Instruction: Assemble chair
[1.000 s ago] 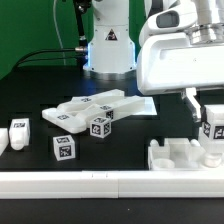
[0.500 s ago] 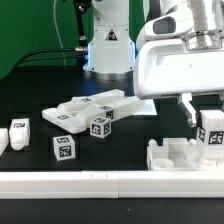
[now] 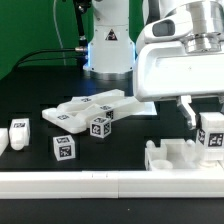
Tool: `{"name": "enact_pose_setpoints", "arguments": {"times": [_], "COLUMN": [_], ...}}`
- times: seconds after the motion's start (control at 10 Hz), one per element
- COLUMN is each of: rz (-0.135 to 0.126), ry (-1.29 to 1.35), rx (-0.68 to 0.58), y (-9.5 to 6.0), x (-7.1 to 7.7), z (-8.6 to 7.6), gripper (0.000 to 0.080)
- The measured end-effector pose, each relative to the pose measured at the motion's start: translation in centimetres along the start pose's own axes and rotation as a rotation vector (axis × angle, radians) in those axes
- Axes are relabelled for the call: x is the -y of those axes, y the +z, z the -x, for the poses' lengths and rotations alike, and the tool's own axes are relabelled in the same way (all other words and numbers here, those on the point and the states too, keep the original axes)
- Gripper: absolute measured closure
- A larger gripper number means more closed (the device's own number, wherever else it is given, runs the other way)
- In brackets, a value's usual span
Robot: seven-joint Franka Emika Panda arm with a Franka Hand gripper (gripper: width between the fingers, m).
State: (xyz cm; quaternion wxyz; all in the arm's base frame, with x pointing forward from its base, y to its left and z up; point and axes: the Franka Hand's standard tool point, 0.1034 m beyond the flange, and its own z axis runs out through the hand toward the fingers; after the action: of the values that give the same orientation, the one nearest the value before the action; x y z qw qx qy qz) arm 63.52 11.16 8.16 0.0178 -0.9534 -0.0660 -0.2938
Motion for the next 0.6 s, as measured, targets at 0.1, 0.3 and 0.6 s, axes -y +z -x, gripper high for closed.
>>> {"name": "enact_pose_setpoints", "arguments": {"times": [0.1,0.3,0.6], "rz": [0.000,0.000,-0.010], "ry": [-0.002,-0.006,0.051], "rx": [0.000,0.002,0.093], "y": [0.0,0.0,0.8], "x": [0.0,0.0,-0.2], "z": [0.0,0.0,-1.7], "gripper": [0.0447,0.0180,0.0152]}}
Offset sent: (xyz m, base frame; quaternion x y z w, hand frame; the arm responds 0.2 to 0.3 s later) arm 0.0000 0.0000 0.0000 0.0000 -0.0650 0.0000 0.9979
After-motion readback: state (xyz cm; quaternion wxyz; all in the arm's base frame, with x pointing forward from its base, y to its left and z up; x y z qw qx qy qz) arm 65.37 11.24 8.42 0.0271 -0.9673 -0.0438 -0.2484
